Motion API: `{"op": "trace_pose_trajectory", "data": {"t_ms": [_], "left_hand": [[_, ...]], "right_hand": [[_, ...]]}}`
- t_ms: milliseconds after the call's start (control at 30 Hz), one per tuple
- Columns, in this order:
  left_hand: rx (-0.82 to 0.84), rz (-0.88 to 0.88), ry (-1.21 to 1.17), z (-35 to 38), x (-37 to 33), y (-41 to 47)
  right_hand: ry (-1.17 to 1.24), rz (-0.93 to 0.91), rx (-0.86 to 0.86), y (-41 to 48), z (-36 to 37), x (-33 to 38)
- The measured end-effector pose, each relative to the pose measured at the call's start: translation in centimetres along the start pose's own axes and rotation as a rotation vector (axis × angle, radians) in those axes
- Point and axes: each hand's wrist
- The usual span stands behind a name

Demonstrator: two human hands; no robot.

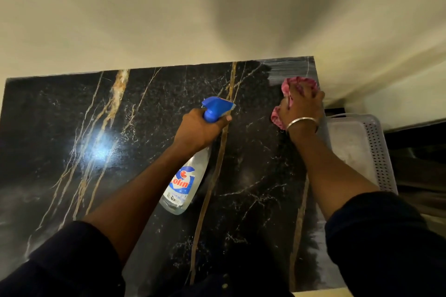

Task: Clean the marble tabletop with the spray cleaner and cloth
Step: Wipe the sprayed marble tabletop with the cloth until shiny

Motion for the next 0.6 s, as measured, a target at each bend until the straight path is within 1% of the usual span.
{"op": "trace_pose_trajectory", "data": {"t_ms": [67, 100, 133, 200, 300, 367, 433, 500, 600], "left_hand": [[0.001, -0.008, -0.005, 0.1, 0.0, 0.2], [0.006, -0.014, -0.012, 0.2, 0.0, 0.3], [0.011, -0.023, -0.014, 0.2, 0.0, 0.4], [0.01, -0.037, -0.01, 0.3, 0.1, 0.7], [-0.038, -0.054, 0.0, 0.3, 0.1, 1.0], [-0.044, -0.058, 0.015, 0.1, -0.1, 1.2], [-0.024, -0.052, 0.015, -0.1, -0.2, 1.3], [-0.006, -0.049, -0.006, -0.5, -0.2, 1.7], [-0.006, -0.027, -0.027, -1.1, -0.5, 2.1]], "right_hand": [[0.069, 0.087, -0.026, -0.2, 0.1, 1.3], [0.099, 0.105, -0.027, -0.5, 0.0, 2.5], [0.119, 0.085, -0.015, -0.6, 0.1, 3.8], [0.138, -0.039, 0.02, -0.8, 0.0, 6.8], [0.108, -0.257, 0.101, -0.8, 0.1, 10.8], [0.068, -0.378, 0.169, -0.4, 0.3, 11.8], [0.07, -0.46, 0.139, 0.2, 0.2, 10.9], [0.085, -0.433, 0.076, 1.3, 0.1, 8.7], [0.071, -0.231, 0.022, 4.1, 0.1, 4.6]]}}
Point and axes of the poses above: each hand's wrist, its own y-axis towards the middle knuckle, its own z-axis out of the palm, x = y × z, and after that the axes turned 3 degrees about -x, right-handed
